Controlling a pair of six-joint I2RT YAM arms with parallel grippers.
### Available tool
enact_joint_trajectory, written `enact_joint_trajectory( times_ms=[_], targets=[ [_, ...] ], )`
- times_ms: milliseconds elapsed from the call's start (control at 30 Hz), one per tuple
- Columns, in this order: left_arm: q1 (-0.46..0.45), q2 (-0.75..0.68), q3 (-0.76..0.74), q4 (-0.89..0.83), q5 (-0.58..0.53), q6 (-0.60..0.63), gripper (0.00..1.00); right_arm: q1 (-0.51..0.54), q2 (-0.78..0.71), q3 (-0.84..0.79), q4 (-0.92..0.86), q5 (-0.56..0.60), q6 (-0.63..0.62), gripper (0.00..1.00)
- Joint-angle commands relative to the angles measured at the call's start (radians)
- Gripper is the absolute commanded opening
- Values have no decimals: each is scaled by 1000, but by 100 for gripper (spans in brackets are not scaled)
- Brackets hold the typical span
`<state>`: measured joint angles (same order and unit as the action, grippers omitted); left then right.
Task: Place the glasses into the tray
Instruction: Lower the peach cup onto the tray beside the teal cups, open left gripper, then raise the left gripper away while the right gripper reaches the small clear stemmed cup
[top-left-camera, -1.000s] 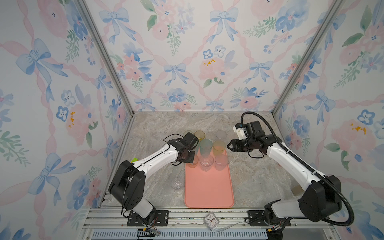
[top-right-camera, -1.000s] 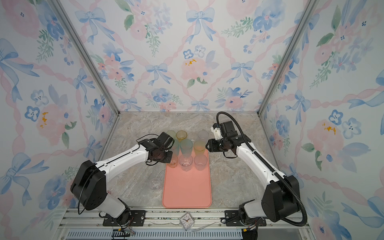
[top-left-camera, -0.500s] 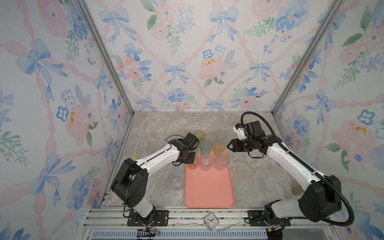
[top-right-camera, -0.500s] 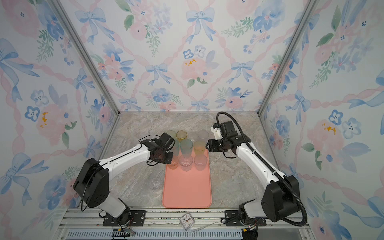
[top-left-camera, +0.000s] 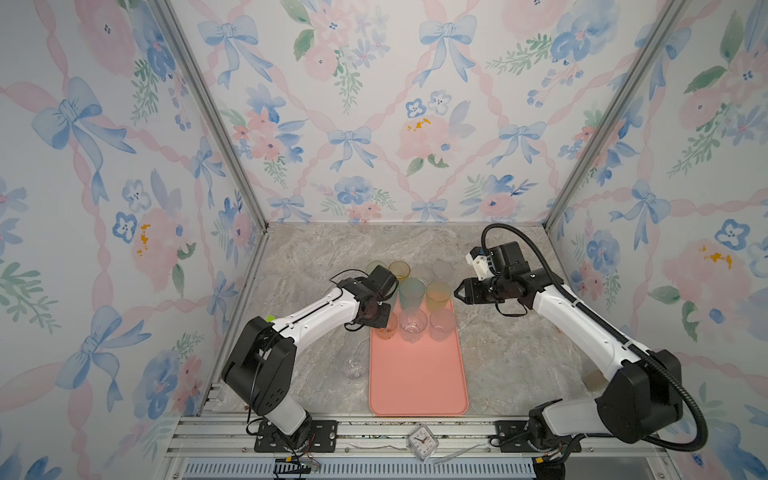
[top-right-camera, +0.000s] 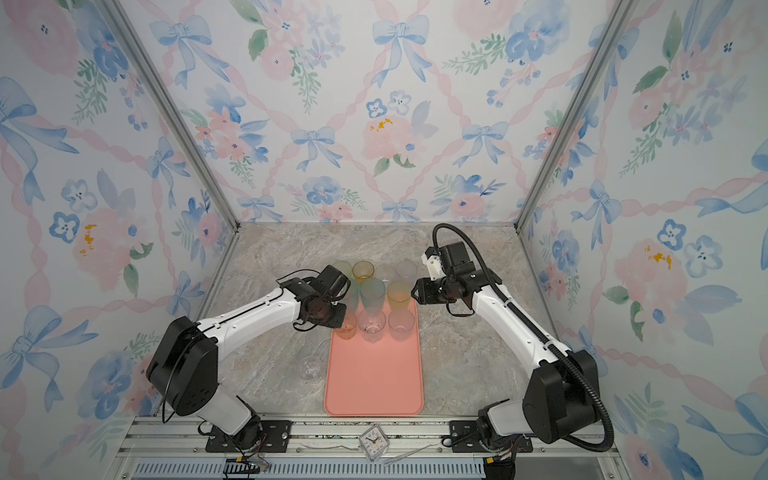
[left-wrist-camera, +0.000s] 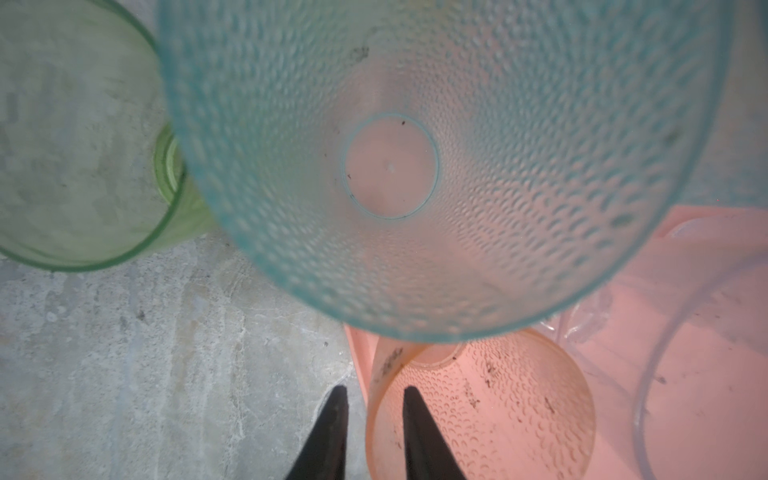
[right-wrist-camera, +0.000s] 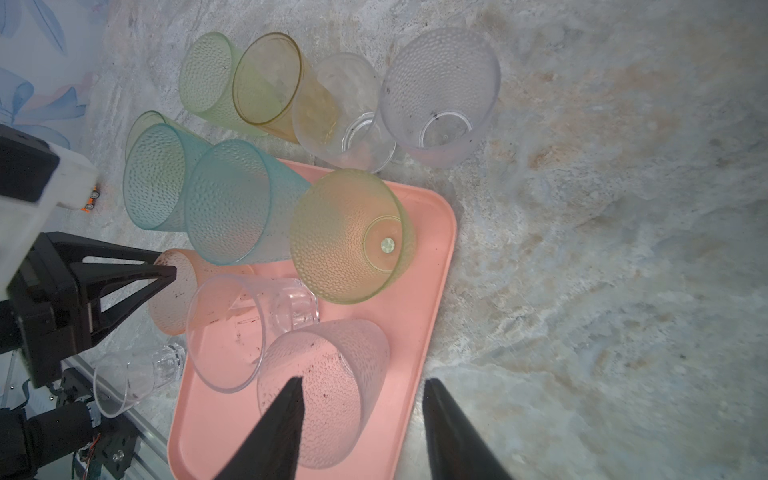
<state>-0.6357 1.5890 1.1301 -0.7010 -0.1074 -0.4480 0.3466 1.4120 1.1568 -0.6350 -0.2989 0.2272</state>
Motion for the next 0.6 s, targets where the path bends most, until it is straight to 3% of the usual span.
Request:
enact_joint_trajectory(
  times_ms=[0,267,400,567],
  targets=[
    [-5,-49,28,3,-16,10,27,-10,10,-6,-25,17,4,50],
    [-6,-142,29,6,-27,9,26,-9,5,1,-44,30,-3,50],
    [-5,-231,-1,43,-134,4,25,11,-8,8,-63,33,-12,49],
    [7,-351,-115,218,-220,2,27,109,-31,37,-108,88,-12,47]
  ],
)
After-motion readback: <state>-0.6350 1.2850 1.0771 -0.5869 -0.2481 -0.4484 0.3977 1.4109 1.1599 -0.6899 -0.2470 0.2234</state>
